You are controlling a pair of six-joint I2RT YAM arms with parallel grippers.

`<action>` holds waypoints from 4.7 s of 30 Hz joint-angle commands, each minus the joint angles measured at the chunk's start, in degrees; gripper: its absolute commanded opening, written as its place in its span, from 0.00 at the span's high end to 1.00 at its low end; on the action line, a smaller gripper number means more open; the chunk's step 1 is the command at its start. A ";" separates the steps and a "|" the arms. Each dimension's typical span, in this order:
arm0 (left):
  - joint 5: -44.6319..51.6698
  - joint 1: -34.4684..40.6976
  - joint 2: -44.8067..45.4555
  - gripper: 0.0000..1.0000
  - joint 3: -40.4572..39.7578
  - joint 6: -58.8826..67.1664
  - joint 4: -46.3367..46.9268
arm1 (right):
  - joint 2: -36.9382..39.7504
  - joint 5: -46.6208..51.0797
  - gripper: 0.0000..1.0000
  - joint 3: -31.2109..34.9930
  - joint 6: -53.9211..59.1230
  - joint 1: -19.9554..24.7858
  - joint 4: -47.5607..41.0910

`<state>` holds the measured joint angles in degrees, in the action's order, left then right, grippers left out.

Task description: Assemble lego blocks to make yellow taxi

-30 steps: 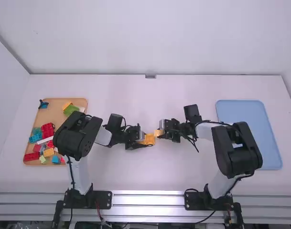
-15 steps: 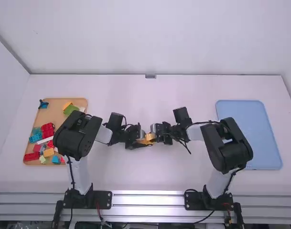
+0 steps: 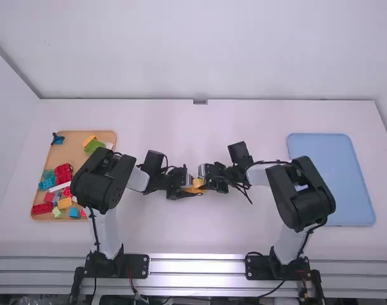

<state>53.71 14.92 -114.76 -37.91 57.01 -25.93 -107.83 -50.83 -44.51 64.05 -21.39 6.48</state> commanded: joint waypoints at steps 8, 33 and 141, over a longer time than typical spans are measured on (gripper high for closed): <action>-2.12 0.31 -0.90 0.69 0.85 0.87 0.61 | -1.16 2.73 0.90 -0.90 -2.78 -0.96 0.11; -2.14 0.83 -0.90 0.69 0.81 0.90 0.57 | -2.45 4.57 0.53 -4.28 -1.70 -0.66 -6.97; -2.16 0.83 -0.90 0.71 0.24 -0.17 0.42 | -0.90 -4.11 0.87 -9.81 3.63 3.78 -17.42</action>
<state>53.63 15.42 -114.76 -37.87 56.60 -26.15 -109.91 -50.98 -52.71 68.01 -20.95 -9.91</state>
